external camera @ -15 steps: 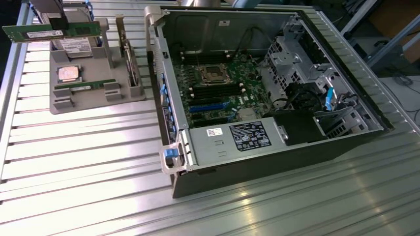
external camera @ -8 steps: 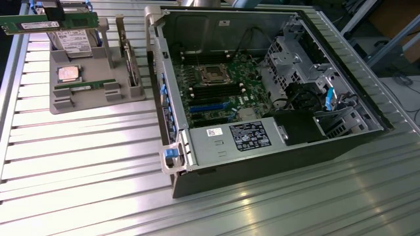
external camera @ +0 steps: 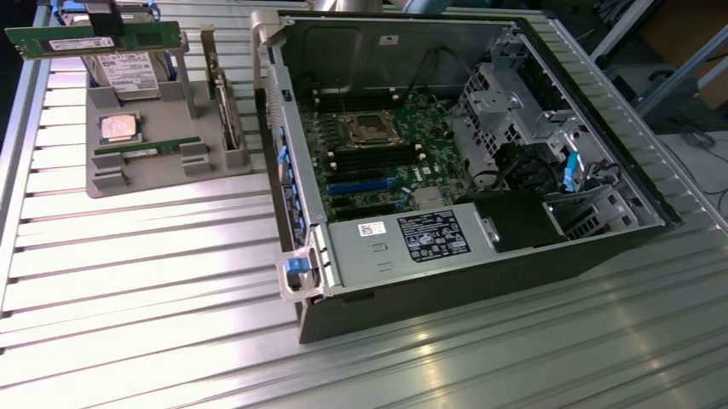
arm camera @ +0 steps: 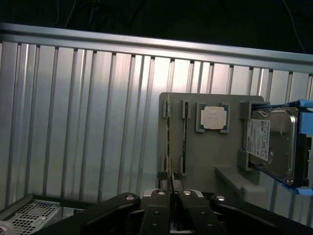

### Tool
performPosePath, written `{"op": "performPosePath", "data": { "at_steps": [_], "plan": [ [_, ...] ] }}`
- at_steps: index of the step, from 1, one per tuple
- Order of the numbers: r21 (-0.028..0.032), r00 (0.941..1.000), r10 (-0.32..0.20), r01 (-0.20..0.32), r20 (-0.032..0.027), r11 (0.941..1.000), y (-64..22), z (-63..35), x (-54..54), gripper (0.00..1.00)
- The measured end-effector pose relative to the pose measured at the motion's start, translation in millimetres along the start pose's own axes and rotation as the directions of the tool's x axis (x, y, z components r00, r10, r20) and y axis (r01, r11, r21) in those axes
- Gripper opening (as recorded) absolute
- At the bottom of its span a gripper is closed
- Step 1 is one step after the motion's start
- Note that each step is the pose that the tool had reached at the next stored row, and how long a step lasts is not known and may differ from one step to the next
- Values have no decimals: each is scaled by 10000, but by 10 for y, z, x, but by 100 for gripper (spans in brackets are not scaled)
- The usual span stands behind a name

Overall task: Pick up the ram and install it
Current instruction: 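Pick up the ram and move it above insertion slot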

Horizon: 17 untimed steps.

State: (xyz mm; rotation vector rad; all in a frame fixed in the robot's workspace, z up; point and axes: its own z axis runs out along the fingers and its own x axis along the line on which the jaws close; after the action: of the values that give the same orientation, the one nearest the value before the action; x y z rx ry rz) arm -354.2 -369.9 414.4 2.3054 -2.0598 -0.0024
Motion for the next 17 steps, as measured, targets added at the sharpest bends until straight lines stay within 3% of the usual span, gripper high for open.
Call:
{"op": "performPosePath", "data": {
  "at_steps": [8, 17],
  "plan": [
    [-2, 10000, 0, 0, -1, 10000, -256, -10, 29, 12],
    [-1, 10000, 0, 0, -1, 10000, -467, -17, 53, 12]
  ]
}}
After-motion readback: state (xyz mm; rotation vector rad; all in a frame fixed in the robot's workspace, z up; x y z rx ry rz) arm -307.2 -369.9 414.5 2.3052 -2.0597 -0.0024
